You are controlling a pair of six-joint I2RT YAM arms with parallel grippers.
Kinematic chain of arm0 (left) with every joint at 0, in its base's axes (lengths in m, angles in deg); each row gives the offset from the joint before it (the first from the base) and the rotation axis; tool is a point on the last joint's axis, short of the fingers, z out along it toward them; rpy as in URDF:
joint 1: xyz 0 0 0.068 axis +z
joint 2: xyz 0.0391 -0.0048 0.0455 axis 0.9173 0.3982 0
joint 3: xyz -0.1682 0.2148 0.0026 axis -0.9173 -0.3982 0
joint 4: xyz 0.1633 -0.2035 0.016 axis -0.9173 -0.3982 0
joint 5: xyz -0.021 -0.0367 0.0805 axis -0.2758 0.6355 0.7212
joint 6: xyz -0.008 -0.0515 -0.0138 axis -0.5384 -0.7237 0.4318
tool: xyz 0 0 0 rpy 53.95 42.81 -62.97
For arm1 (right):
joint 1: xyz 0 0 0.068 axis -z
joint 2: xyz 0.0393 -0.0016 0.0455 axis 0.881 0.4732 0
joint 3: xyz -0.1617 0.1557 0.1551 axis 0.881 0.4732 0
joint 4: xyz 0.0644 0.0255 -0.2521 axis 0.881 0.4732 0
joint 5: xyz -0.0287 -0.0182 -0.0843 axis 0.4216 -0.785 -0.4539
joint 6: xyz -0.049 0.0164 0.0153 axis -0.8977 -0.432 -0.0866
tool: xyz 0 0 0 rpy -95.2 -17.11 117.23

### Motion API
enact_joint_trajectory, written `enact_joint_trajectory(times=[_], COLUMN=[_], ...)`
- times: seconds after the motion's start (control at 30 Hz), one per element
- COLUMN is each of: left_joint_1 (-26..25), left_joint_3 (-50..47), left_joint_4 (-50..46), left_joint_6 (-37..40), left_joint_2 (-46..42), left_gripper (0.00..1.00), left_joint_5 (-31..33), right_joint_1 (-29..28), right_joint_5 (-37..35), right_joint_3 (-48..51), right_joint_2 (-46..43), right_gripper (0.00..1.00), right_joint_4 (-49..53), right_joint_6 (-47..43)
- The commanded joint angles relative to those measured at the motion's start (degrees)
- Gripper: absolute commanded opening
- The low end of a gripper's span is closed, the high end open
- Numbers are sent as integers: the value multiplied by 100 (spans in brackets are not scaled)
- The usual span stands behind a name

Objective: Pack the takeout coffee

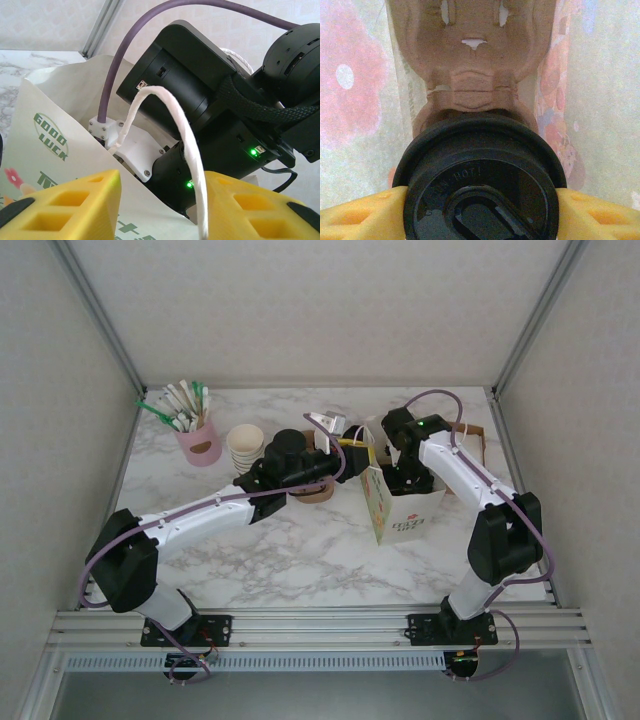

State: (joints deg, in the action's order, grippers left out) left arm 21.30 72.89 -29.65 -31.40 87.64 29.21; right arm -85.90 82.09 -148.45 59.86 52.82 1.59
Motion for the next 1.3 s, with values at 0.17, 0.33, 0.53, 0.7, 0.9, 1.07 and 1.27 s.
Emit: enact_joint_trajectory(times=[0.17, 0.33, 0.53, 0.7, 0.9, 1.07, 1.27], left_joint_1=[-38, -38, -38, -38, -38, -46, -56], left_joint_3=[56, 65, 74, 83, 98, 118, 118], left_joint_4=[117, 117, 119, 133, 135, 137, 130], left_joint_6=[28, 37, 33, 30, 21, 7, 10], left_joint_2=[1, -1, 15, 20, 44, 53, 65], left_gripper=[47, 47, 48, 48, 50, 50, 51], left_joint_5=[76, 72, 71, 53, 45, 43, 58], right_joint_1=[45, 47, 49, 41, 46, 44, 42], right_joint_5=[39, 43, 42, 81, 105, 115, 125], right_joint_3=[277, 317, 238, 161, 159, 171, 192], right_joint_2=[106, 86, 32, -42, -43, -56, -65], right_gripper=[69, 69, 71, 73, 76, 77, 78], right_joint_4=[-237, -247, -145, -33, 5, -4, -16], right_joint_6=[-17, 1, 18, 15, 18, 8, 7])
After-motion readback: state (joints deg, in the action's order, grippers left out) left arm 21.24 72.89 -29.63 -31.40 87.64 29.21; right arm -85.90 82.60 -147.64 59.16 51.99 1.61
